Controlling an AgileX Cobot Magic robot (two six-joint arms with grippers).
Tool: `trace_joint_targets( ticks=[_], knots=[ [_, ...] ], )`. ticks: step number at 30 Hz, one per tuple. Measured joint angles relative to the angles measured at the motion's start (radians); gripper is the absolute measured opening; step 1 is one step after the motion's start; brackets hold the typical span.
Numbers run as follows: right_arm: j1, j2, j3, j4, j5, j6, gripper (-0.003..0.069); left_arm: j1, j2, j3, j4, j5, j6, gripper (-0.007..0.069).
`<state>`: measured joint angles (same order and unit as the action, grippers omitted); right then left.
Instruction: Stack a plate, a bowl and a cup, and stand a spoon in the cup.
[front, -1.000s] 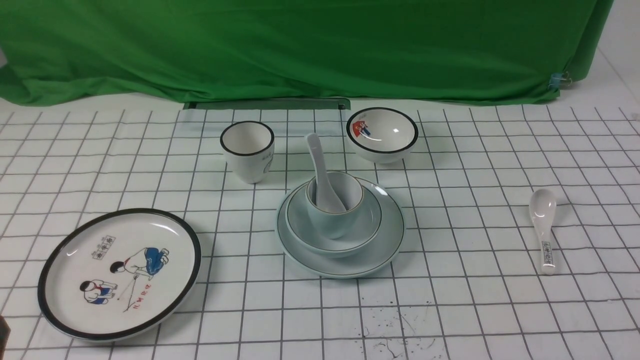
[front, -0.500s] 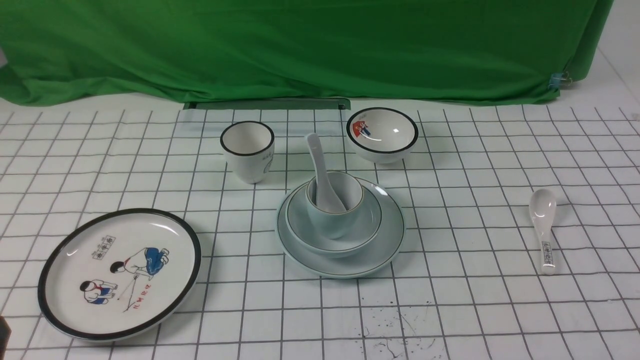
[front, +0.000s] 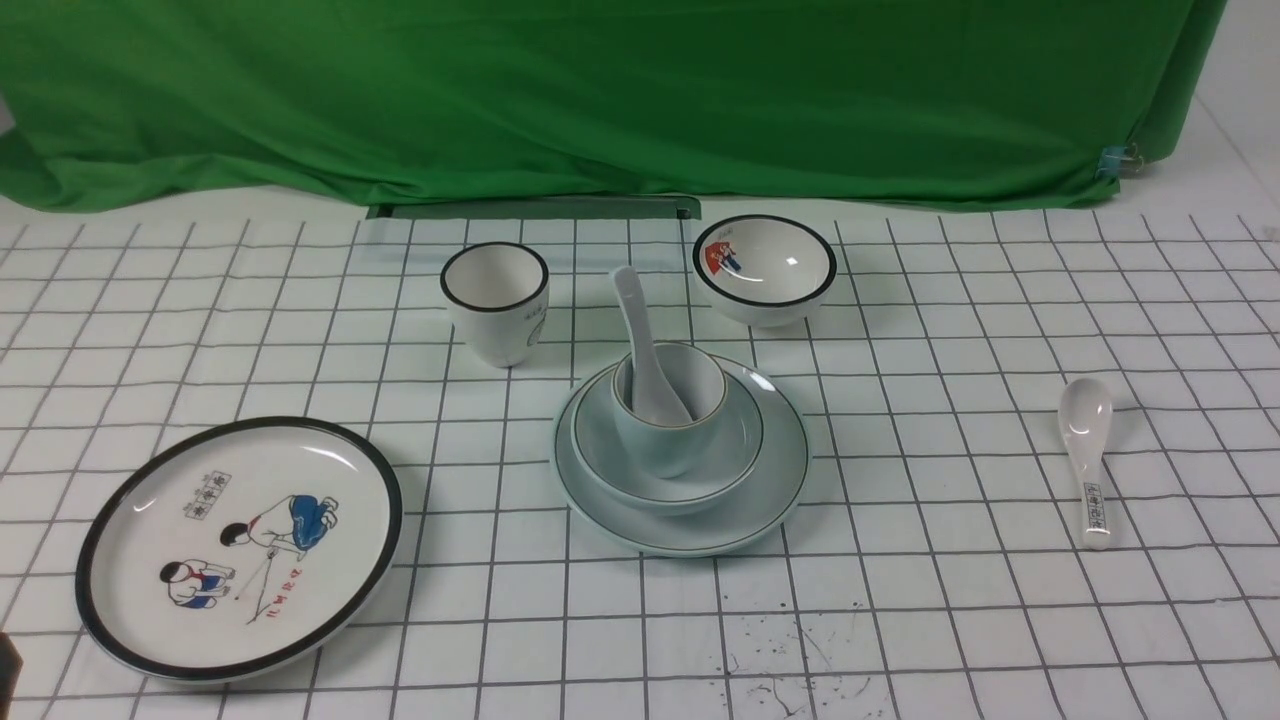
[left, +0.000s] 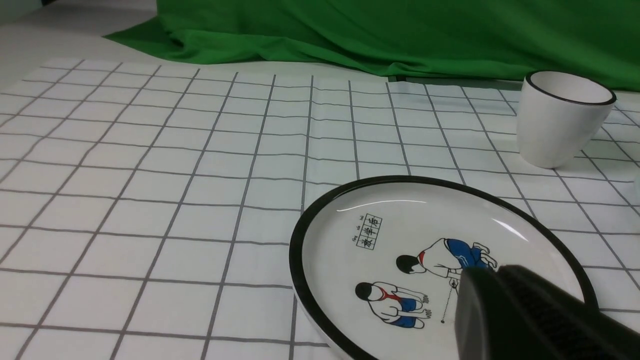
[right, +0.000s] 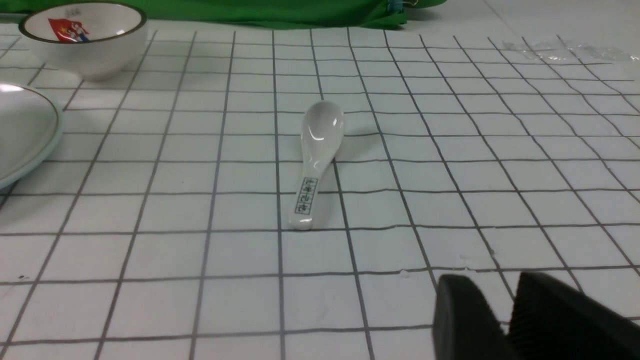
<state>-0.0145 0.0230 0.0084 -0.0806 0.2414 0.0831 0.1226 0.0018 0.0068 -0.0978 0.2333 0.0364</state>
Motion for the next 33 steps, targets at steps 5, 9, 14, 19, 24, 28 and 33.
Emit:
trace_joint_targets(
  ticks=[5, 9, 14, 19, 24, 28, 33],
  knots=[
    [0.0, 0.0, 0.0, 0.0, 0.0, 0.0, 0.0199, -0.005, 0.0, 0.0, 0.0, 0.0, 0.0, -0.003],
    [0.0, 0.0, 0.0, 0.0, 0.0, 0.0, 0.0201, -0.022, 0.0, 0.0, 0.0, 0.0, 0.0, -0.003],
    [0.0, 0.0, 0.0, 0.0, 0.0, 0.0, 0.0201, -0.033, 0.0, 0.0, 0.0, 0.0, -0.001, -0.003],
    [0.0, 0.0, 0.0, 0.0, 0.0, 0.0, 0.0201, -0.033, 0.0, 0.0, 0.0, 0.0, -0.001, -0.0029],
    [0.0, 0.0, 0.0, 0.0, 0.0, 0.0, 0.0206, -0.033, 0.0, 0.0, 0.0, 0.0, -0.001, -0.0029],
    [0.0, 0.0, 0.0, 0.0, 0.0, 0.0, 0.0213, -0.033, 0.0, 0.0, 0.0, 0.0, -0.001, -0.0029],
    [0.0, 0.0, 0.0, 0.0, 0.0, 0.0, 0.022, -0.033, 0.0, 0.0, 0.0, 0.0, -0.001, -0.0029]
  ],
)
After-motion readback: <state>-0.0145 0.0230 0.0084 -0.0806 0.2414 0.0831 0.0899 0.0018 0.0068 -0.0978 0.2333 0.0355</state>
